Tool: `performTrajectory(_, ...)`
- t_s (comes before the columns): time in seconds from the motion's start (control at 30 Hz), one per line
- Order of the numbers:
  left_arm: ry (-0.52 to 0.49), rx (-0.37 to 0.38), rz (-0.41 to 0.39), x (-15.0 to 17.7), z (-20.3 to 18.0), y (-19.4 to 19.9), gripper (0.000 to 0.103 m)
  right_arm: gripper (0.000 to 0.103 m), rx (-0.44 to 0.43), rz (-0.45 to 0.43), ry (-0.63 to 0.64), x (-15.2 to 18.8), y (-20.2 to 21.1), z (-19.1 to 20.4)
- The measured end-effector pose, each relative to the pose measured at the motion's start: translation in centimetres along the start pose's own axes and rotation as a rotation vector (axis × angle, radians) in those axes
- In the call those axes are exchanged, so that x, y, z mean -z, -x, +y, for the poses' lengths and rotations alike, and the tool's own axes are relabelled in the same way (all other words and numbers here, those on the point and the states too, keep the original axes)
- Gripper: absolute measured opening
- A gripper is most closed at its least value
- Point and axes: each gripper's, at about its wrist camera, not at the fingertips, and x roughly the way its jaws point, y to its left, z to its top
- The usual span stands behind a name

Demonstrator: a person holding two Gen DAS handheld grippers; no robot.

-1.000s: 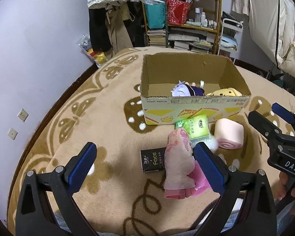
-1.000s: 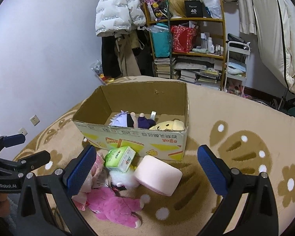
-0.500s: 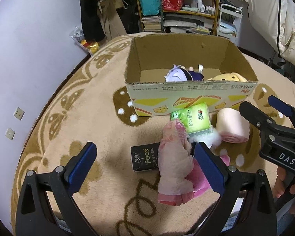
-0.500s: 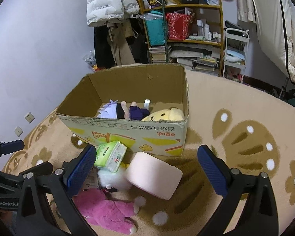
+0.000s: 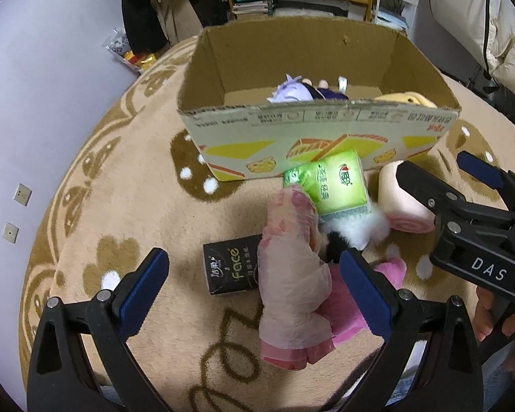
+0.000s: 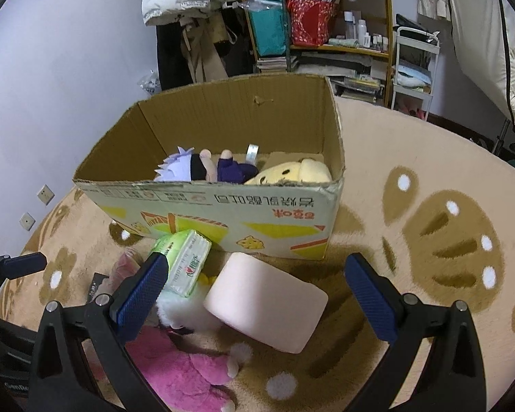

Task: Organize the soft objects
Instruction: 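Lower the left tool to the pink wrapped item while the right tool approaches the pink cushion, then grasp the pink wrapped item with the left tool while the right tool grasps the cushion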

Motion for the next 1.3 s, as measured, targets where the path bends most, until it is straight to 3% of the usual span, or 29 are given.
performTrajectory(0.33,-0.015,-0.010,0.061,-0.1,-0.3,-1.9,0.099,0.103,0.026,0.090,-0.080,0.8,-2.3,-2.4)
performTrajectory(0.63,-0.030,-0.071,0.073,0.2,-0.3,-2.6,0.098,0.103,-0.040,0.155,-0.215,1.4,-3.3,-4.7)
performTrajectory(0.8,-0.035,-0.033,0.092,0.4,-0.4,-2.9,0.080,0.103,-0.063,0.198,-0.217,1.9,-4.1,-4.5)
performTrajectory(1.07,-0.033,0.071,0.146,1.0,-0.8,-3.5,0.039,0.100,-0.070,0.236,-0.205,2.3,-4.7,-3.9)
performTrajectory(1.17,-0.037,0.091,0.158,1.2,-0.9,-3.7,0.028,0.094,-0.071,0.237,-0.186,2.4,-4.6,-3.7)
performTrajectory(1.3,-0.043,0.085,0.142,1.3,-1.0,-3.4,0.021,0.078,-0.102,0.238,-0.180,2.4,-4.6,-3.0)
